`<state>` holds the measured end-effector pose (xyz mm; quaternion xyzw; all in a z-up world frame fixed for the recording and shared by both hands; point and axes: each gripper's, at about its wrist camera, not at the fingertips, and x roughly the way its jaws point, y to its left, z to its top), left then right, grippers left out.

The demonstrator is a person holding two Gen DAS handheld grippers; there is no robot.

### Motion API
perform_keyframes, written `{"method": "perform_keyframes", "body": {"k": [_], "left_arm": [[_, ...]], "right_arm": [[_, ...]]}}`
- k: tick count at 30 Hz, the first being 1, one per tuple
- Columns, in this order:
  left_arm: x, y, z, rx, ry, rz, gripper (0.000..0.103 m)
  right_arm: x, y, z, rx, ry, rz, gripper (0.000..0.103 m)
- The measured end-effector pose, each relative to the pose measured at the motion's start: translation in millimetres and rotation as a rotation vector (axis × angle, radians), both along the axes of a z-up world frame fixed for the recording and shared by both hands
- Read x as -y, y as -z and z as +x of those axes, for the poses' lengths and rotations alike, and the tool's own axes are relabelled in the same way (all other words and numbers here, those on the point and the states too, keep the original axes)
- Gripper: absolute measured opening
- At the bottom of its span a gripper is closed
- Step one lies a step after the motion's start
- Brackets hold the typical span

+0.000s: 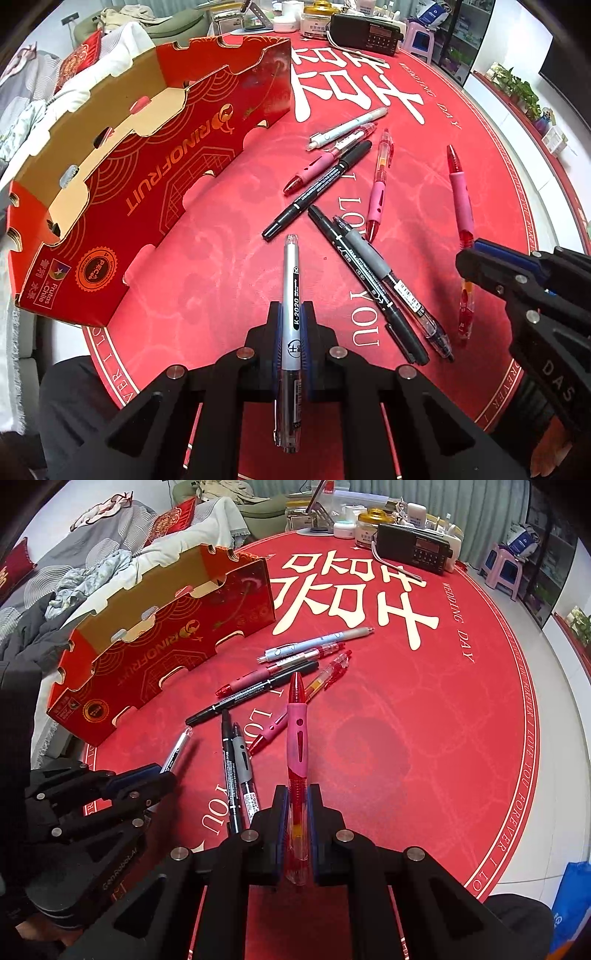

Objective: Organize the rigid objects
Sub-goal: 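Lift and carry the pink pen and silver marker with both tools toward the box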

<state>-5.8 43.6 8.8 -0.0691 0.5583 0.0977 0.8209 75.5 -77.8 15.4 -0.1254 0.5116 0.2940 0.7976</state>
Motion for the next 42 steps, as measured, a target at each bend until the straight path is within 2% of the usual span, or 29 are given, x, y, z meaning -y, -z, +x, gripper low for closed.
{"method": "perform_keyframes", "body": {"k": [26,42], "left_arm": [[-15,-15,-3,0.036,-0.062,-0.009,0.010],[-42,-46,-2,0.116,-0.128,0.002,0.010]], "right_arm": [[-23,-21,-11,0.030,-0.068,0.054,0.012],[-52,-49,-11,0.075,-0.114,0.093,0.012]]}}
